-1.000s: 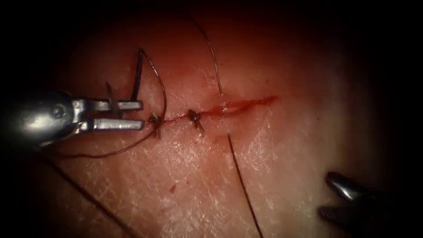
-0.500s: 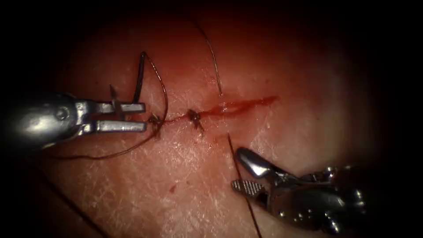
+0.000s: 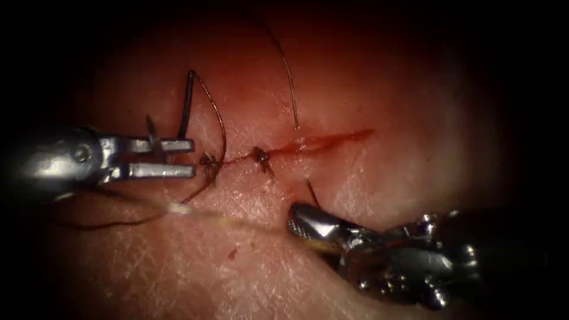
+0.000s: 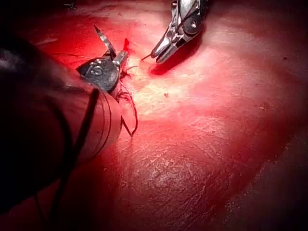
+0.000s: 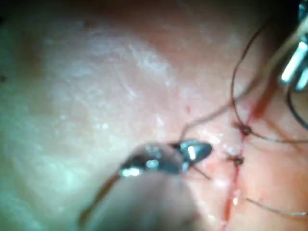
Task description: Wound Closure
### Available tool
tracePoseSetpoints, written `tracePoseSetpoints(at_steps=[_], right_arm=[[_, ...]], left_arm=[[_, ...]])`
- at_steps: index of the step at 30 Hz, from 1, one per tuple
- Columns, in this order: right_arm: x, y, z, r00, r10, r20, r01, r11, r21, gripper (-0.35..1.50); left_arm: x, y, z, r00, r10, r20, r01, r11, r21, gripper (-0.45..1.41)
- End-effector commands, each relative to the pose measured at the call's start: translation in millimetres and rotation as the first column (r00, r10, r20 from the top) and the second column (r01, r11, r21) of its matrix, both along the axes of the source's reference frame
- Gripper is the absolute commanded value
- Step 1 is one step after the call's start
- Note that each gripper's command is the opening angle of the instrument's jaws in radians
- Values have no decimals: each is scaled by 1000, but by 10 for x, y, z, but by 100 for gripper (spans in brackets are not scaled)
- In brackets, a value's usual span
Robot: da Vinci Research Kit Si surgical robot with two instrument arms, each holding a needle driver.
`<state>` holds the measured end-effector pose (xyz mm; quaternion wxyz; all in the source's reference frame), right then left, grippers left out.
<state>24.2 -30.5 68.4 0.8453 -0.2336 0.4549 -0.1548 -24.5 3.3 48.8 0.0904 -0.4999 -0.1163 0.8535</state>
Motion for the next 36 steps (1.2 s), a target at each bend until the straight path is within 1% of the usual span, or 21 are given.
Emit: tracePoseSetpoints(at_steps=[1, 5, 8, 9, 12, 15, 20, 22, 23, 24, 25, 26, 27, 28, 30, 33, 34, 36], right_arm=[[0, -14, 1, 1000, -8, 1, 8, 1000, 3, -35], [-14, -34, -13, 1000, -22, 11, 22, 1000, 4, -35], [-23, -50, -27, 999, -30, 18, 30, 1000, 6, -35], [-29, -60, -36, 999, -33, 20, 33, 999, 7, -35], [-32, -71, -48, 999, -37, 21, 37, 999, 8, -35], [-31, -76, -57, 999, -40, 19, 40, 999, 10, -35], [-27, -70, -57, 999, -43, 21, 42, 999, 18, -35], [-28, -66, -57, 999, -39, 18, 38, 999, 17, 49], [-30, -63, -56, 1000, -28, 10, 28, 1000, 11, 84], [-35, -55, -55, 1000, 10, -16, -10, 1000, 25, 123], [-37, -50, -54, 999, 21, -25, -21, 999, 26, 130], [-44, -40, -49, 998, 58, -34, -57, 997, 45, 138], [-46, -35, -45, 997, 67, -34, -65, 996, 56, 138], [-49, -25, -36, 997, 77, -30, -75, 995, 61, 140], [-49, -16, -24, 996, 89, -28, -87, 994, 68, 140], [-46, -9, -10, 995, 93, -26, -91, 994, 62, 141], [-41, -6, 2, 995, 99, -25, -97, 993, 61, 141], [-36, -6, 13, 995, 100, -28, -99, 993, 60, 141]], left_arm=[[-5, -2, 7, 1000, 0, 1, 0, 1000, 1, -45], [-5, -2, 7, 1000, 0, 1, 0, 1000, 1, -45], [-5, -2, 7, 1000, 0, 1, 0, 1000, 1, -45], [-5, -2, 7, 1000, 0, 1, 0, 1000, 1, -45], [-5, -2, 7, 1000, 2, -1, -2, 1000, 2, -45], [-5, -3, 7, 1000, 2, -1, -2, 1000, 2, -45], [-5, -3, 6, 1000, 2, -1, -2, 1000, 2, -45], [-5, -3, 6, 1000, 2, -1, -2, 1000, 2, -45], [-5, -3, 6, 1000, 2, -1, -2, 1000, 2, -45], [-5, -2, 6, 1000, 2, 0, -2, 1000, 2, -45], [-5, -2, 6, 1000, 2, 0, -2, 1000, 2, -45], [-5, -3, 6, 1000, 2, 0, -2, 1000, 2, -45], [-5, -3, 6, 1000, 2, 0, -2, 1000, 2, -45], [-5, -3, 6, 1000, 2, 0, -2, 1000, 2, -45], [-5, -3, 6, 1000, 2, -1, -2, 1000, 2, -45], [-5, -2, 6, 1000, 2, -1, -2, 1000, 2, -45], [-5, -2, 6, 1000, 2, 0, -2, 1000, 2, -45], [-5, -2, 6, 1000, 2, 0, -2, 1000, 2, -45]])
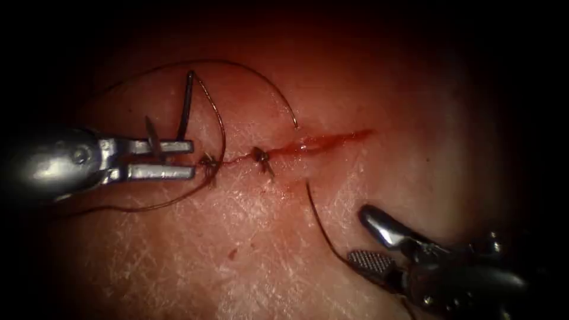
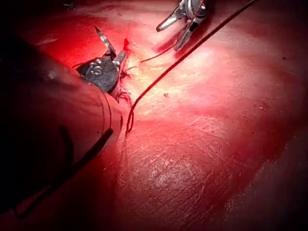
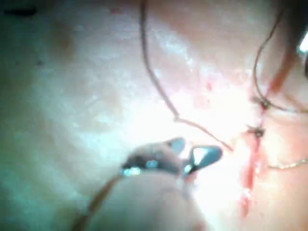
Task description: Wound Closure
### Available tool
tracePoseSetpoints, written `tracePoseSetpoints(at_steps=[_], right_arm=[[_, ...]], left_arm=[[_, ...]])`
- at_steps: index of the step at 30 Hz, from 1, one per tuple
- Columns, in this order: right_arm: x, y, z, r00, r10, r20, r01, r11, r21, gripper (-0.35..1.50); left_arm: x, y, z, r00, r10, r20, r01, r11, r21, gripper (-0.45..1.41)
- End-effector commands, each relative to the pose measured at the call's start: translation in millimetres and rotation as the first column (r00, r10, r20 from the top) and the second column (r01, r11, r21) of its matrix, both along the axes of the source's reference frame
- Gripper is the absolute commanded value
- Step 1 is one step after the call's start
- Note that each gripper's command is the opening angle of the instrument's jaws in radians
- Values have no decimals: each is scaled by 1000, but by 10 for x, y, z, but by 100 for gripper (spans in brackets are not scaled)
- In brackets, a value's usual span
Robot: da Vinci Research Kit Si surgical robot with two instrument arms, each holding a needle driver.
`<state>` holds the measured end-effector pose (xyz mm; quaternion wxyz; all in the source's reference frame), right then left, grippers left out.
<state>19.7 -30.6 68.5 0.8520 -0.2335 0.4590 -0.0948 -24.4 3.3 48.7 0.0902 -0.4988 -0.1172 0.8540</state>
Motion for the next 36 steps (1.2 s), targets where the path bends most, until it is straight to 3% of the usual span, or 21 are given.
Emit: tracePoseSetpoints(at_steps=[1, 24, 25, 27, 29, 30, 36], right_arm=[[10, -5, 15, 1000, -2, -3, 2, 1000, 3, 141], [39, 5, 15, 999, -22, -24, 23, 999, 24, 131], [43, 7, 14, 999, -28, -27, 29, 999, 22, 126], [51, 12, 12, 999, -40, -26, 41, 999, 5, 98], [52, 15, 10, 997, -71, -7, 71, 997, 8, -7], [51, 18, 9, 996, -86, 6, 86, 996, 23, -35], [47, 23, 10, 996, -88, 21, 87, 996, 33, -35]], left_arm=[[-5, -2, 7, 1000, 1, 2, -1, 1000, 1, -45], [-8, -4, 5, 1000, 1, 3, -1, 1000, 2, -45], [-8, -4, 5, 1000, 1, 3, -1, 1000, 2, -45], [-8, -4, 4, 1000, 1, 3, -1, 1000, 3, -45], [-8, -4, 3, 1000, 1, 3, -1, 1000, 3, -45], [-8, -4, 2, 1000, 1, 3, -1, 1000, 4, -45], [-8, -4, 2, 1000, 1, 4, -1, 1000, 4, -45]])
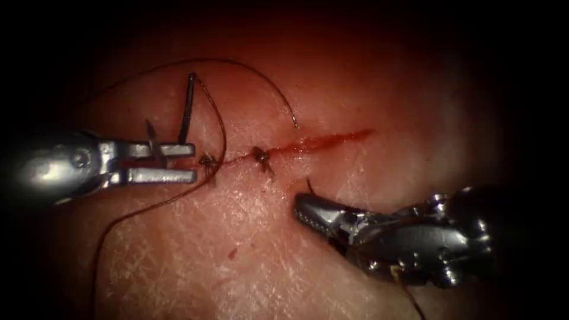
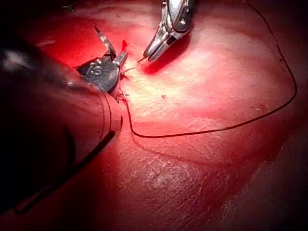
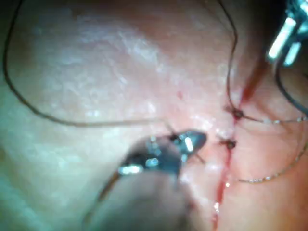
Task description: Wound Closure
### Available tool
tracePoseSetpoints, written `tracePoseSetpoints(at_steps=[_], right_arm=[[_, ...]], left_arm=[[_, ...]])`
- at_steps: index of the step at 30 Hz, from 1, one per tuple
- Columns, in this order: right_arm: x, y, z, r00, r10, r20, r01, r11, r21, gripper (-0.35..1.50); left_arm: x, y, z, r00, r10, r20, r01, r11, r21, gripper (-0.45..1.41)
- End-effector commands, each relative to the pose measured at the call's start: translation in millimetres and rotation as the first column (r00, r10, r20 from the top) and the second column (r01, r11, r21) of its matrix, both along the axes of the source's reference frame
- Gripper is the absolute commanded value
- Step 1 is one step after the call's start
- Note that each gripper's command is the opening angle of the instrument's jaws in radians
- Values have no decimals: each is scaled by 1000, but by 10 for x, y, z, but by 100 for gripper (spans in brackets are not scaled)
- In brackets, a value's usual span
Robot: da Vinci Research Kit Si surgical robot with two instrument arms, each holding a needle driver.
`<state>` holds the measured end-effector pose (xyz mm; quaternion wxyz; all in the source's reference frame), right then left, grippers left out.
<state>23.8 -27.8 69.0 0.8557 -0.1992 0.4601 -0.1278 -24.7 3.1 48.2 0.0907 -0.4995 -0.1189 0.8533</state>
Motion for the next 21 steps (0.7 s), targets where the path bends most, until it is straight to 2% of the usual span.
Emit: tracePoseSetpoints(at_steps=[1, 13, 21], right_arm=[[4, -5, 6, 1000, -3, 1, 3, 1000, 3, -35], [1, -5, 6, 1000, -3, 1, 3, 1000, 3, -35], [-14, -15, -1, 1000, -10, 4, 10, 1000, 1, -35]], left_arm=[[-5, -2, 7, 1000, 1, 1, -1, 1000, 1, -45], [-5, -2, 7, 1000, 0, 1, 0, 1000, 1, -45], [-5, -2, 7, 1000, 1, 1, -1, 1000, 1, -45]])
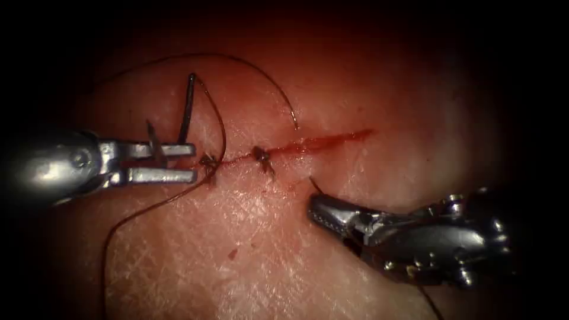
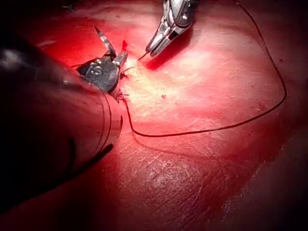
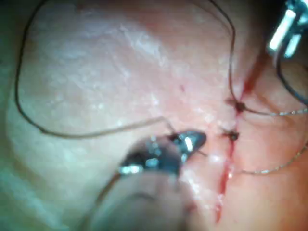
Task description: Wound Closure
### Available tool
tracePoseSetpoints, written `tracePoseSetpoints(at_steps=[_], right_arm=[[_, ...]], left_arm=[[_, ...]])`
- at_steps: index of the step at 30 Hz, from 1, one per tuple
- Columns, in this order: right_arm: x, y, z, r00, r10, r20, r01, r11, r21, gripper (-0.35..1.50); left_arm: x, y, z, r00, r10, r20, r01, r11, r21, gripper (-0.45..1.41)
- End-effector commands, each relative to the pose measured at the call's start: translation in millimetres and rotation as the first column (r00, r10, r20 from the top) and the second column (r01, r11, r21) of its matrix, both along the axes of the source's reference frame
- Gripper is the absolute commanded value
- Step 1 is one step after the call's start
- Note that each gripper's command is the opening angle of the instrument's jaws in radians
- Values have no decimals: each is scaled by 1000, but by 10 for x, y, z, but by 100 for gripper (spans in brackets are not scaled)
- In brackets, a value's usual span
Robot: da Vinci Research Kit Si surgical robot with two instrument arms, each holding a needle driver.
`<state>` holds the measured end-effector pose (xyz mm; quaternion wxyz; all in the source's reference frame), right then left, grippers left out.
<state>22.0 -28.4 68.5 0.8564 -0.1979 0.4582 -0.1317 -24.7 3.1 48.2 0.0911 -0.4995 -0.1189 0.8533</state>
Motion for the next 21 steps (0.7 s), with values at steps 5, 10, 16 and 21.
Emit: tracePoseSetpoints(at_steps=[5, 10, 16, 21], right_arm=[[-9, -23, -5, 1000, -15, 6, 15, 1000, -3, -35], [-19, -39, -15, 1000, -23, 9, 23, 1000, 3, -35], [-31, -54, -26, 999, -35, 9, 34, 999, 22, -35], [-39, -62, -33, 999, -33, 12, 33, 999, 26, -35]], left_arm=[[-5, -2, 7, 1000, 1, 2, -1, 1000, 1, -45], [-5, -2, 7, 1000, 2, 2, -2, 1000, 1, -45], [-4, -2, 7, 1000, 2, 2, -2, 1000, 1, -45], [-5, -2, 7, 1000, 2, 2, -2, 1000, 0, -45]])
